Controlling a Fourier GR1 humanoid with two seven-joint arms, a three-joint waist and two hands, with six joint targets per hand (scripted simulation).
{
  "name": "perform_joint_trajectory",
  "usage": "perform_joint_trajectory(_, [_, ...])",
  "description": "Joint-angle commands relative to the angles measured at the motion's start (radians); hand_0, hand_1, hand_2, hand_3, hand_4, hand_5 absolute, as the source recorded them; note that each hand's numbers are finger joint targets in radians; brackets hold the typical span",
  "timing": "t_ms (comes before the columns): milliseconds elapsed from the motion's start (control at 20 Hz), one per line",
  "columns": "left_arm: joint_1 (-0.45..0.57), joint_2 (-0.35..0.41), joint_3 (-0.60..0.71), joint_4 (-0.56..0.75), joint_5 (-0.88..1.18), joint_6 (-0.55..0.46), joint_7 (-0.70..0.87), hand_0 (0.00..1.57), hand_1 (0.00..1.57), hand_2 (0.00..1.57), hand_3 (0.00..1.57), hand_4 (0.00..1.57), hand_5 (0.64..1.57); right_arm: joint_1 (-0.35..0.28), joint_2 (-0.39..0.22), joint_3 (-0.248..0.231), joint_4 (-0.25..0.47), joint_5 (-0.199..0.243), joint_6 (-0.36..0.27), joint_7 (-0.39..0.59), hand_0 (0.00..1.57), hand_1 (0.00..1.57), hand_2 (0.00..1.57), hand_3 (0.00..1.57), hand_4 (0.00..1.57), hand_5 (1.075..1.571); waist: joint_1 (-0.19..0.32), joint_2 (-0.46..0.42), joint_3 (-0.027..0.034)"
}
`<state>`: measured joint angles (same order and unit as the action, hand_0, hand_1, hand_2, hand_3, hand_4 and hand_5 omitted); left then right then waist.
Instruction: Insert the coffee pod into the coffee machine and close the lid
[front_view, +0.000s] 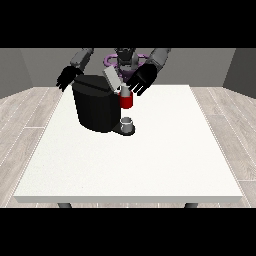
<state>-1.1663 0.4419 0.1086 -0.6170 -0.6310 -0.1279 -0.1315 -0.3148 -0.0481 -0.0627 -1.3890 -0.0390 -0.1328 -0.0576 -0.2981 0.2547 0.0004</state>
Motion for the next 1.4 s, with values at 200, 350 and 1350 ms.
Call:
perform_joint_trajectory(200, [-0.004, -0.021, -0.001, 0.015, -0.009, -0.019, 0.024, 1.19, 1.19, 1.25, 1.18, 0.49, 1.571, 0.017, -0.003, 0.005, 0.004, 0.001, -0.008, 0.002, 0.0, 0.0, 0.0, 0.0, 0.44, 1.571, 0.006, -0.016, -0.0001])
perform_joint_trajectory(350, [-0.016, 0.022, 0.015, 0.028, -0.007, -0.031, -0.008, 1.24, 1.24, 1.28, 1.2, 0.49, 1.571, -0.015, -0.014, -0.004, -0.015, -0.011, -0.005, 0.035, 0.0, 0.0, 0.0, 0.0, 0.42, 1.571, 0.0, 0.019, -0.0004])
perform_joint_trajectory(1350, [-0.009, 0.003, -0.007, 0.01, -0.06, 0.004, -0.028, 1.05, 1.05, 1.12, 0.96, 0.36, 1.571, -0.024, 0.014, -0.004, 0.016, 0.008, -0.043, -0.043, 0.0, 0.0, 0.0, 0.0, 0.46, 1.571, 0.026, 0.039, -0.0002])
